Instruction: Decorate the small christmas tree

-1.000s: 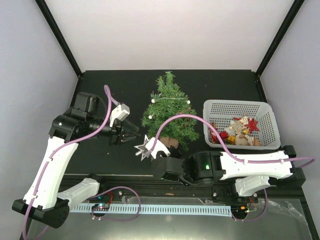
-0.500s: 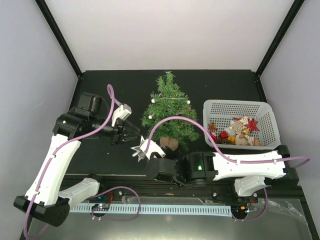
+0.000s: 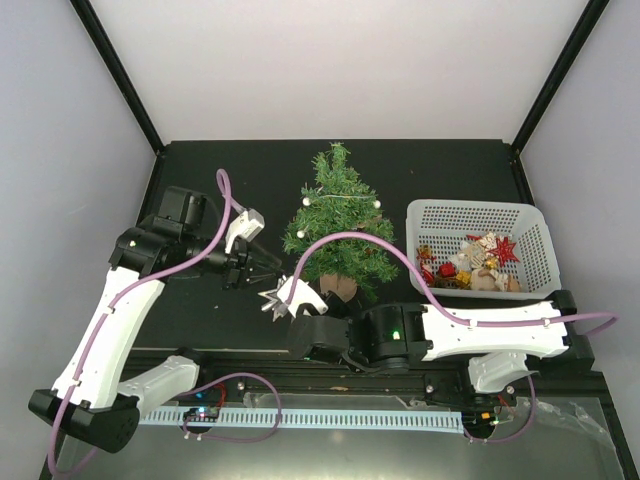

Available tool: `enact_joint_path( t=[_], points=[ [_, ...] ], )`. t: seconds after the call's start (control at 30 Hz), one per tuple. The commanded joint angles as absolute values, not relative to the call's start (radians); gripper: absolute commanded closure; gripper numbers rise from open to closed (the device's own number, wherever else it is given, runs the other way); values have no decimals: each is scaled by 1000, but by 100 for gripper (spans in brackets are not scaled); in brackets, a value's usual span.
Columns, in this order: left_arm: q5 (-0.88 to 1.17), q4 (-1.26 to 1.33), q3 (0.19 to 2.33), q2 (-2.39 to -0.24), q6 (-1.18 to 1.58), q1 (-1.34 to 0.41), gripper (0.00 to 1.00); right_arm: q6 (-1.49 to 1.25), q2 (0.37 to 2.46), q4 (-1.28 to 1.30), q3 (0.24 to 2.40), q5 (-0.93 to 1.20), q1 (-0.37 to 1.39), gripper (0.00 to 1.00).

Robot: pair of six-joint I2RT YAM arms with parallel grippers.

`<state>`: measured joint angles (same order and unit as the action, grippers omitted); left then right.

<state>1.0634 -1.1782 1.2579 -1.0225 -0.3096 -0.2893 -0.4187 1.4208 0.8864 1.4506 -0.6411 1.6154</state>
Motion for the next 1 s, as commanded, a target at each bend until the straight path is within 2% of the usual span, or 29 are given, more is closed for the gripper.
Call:
enact_joint_path(
  t=[0.0, 0.1, 0.33, 0.43, 0.6, 0.73, 0.97],
  points=[
    [1094, -1156, 1249, -1011, -298, -297, 66, -405, 1440, 877, 1486, -685, 1623, 81],
    [1103, -1156, 1249, -1012, -296, -299, 72, -405, 1448, 876, 1490, -694, 1623, 81],
    [1121, -1163, 1251, -1009, -304, -302, 96, -401, 1459, 872, 1496, -712, 1621, 81],
    [1127, -1166, 1247, -1006, -304, -302, 97, -400, 1459, 871, 1497, -723, 1620, 81],
    [1130, -1167, 1239, -1002, -302, -304, 92, -398, 1459, 868, 1497, -739, 1618, 81],
    [1142, -1168, 1237, -995, -304, -304, 98, -400, 1458, 866, 1496, -744, 1611, 81],
    [1163, -1165, 1248, -990, -304, -304, 98, -405, 1456, 860, 1494, -761, 1605, 80]
  ],
)
